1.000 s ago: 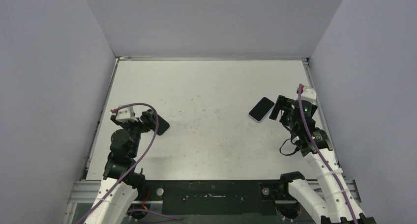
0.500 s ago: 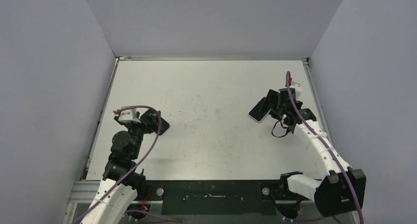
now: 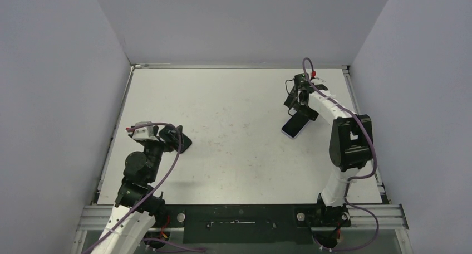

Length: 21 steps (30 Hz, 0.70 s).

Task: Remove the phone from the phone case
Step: Pick up the phone at the center of the board.

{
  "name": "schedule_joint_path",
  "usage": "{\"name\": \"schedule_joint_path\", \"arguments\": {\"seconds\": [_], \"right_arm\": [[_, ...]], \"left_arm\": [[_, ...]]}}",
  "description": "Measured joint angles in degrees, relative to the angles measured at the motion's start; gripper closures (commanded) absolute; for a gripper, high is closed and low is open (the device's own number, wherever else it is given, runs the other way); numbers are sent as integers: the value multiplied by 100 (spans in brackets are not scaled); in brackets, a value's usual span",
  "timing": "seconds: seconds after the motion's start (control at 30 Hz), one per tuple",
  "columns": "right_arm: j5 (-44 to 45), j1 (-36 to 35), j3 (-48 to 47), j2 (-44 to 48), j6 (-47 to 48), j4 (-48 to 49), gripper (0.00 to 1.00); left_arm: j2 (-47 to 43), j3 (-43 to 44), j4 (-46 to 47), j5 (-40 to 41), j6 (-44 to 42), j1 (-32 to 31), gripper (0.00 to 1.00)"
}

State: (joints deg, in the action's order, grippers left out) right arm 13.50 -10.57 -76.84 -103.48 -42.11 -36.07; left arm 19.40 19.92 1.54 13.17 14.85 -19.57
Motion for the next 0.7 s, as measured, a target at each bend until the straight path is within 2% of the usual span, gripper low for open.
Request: {"name": "schedule_joint_path", "arguments": {"seconds": [0.13,0.3,0.7], "right_arm": [[256,0,-664,-743,-160,-354,0],[389,-2,-1025,-1290,-260,-699,0],[254,-7,-981,-1449,-229,-962,0]], "left_arm": [[-35,0,2,-2,2,-13,3],[-61,-2,2,-2,7,-22,3],[-109,-2,4,-7,17,-63,3]]}}
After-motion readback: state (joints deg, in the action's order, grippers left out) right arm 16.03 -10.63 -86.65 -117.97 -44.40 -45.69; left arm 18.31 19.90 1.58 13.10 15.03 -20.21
